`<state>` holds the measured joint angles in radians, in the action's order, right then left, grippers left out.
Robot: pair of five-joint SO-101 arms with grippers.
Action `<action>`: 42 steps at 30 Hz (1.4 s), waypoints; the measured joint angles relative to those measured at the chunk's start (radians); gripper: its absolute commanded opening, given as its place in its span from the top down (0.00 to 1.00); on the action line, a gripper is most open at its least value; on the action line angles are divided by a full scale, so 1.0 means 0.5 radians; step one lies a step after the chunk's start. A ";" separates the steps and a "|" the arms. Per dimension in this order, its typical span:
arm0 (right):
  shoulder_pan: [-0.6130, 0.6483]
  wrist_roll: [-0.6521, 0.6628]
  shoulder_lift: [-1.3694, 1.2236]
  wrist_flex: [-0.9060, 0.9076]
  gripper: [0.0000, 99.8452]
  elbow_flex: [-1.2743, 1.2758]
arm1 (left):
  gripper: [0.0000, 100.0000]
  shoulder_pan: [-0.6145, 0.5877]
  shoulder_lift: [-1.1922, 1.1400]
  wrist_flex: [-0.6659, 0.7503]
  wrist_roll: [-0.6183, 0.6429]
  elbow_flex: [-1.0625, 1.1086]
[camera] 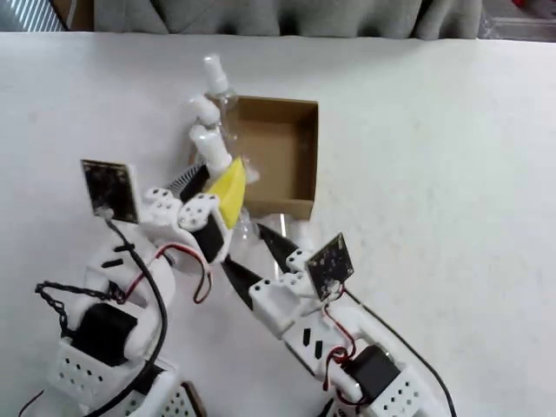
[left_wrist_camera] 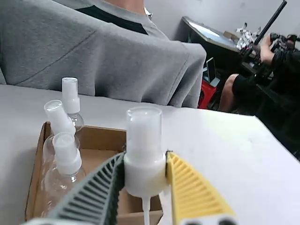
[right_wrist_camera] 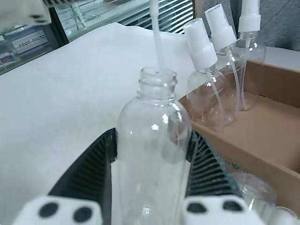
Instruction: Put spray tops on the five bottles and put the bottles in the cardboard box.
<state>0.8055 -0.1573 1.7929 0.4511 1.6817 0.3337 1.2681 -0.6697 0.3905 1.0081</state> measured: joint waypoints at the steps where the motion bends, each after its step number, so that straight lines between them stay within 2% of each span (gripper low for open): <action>1: 0.000 0.000 0.000 0.000 0.98 0.000 | 0.98 0.006 0.000 0.000 -0.043 0.018; 11: -0.003 0.000 0.000 0.000 0.98 0.000 | 0.98 0.206 0.000 -0.077 -0.341 0.135; 24: 0.006 0.003 0.028 0.000 0.98 0.000 | 0.97 0.252 0.334 -0.353 -0.368 0.160; 32: -0.049 0.000 0.003 0.000 0.98 0.000 | 0.75 0.252 0.362 -0.371 -0.368 0.239; 42: -0.055 -0.003 0.000 0.003 0.98 0.000 | 0.73 0.212 0.399 -0.417 -0.368 0.239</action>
<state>0.7779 -0.1588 1.7929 0.4526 1.6817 0.4396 1.4676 -0.8784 0.2064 1.1278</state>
